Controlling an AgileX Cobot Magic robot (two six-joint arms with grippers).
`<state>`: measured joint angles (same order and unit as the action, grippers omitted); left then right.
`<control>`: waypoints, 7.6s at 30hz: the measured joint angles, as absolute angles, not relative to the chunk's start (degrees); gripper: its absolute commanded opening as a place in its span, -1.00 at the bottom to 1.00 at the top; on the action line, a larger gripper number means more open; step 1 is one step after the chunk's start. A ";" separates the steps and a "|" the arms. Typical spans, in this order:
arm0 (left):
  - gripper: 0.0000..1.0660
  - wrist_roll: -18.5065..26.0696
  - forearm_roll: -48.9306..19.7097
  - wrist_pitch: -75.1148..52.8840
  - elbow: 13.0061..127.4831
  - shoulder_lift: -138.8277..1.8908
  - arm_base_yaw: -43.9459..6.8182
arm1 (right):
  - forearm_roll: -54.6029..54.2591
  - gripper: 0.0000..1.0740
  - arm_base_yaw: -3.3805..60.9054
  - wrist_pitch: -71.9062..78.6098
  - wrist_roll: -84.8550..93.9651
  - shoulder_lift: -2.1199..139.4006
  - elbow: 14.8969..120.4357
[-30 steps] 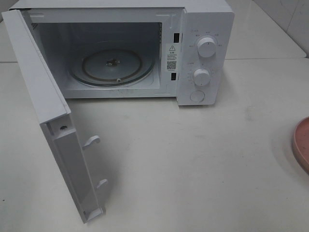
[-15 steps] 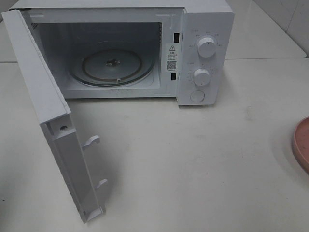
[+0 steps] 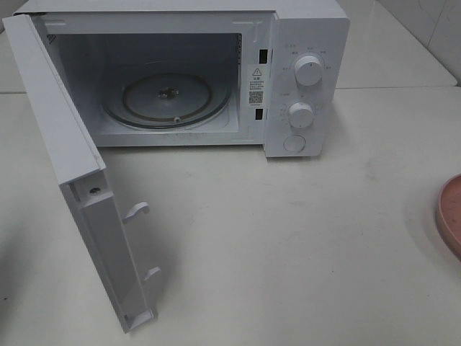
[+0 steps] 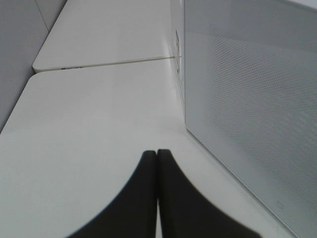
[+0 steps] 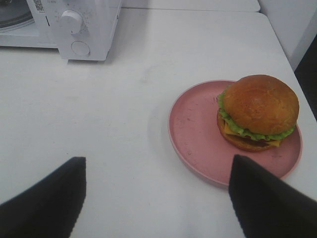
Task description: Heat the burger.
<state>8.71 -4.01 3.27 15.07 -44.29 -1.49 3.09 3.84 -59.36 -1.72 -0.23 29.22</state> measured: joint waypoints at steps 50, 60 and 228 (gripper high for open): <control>-1.00 -7.96 14.38 57.93 24.18 -94.48 -24.64 | 3.09 0.42 3.84 -59.36 -1.72 -0.23 29.22; -1.00 0.00 -2.29 57.18 30.37 -98.66 -34.72 | 3.09 0.42 3.84 -59.36 -1.72 -0.23 29.22; 0.83 8.77 -9.34 -59.42 28.71 -0.86 -3.90 | 3.09 0.42 3.84 -59.36 -1.72 -0.23 29.22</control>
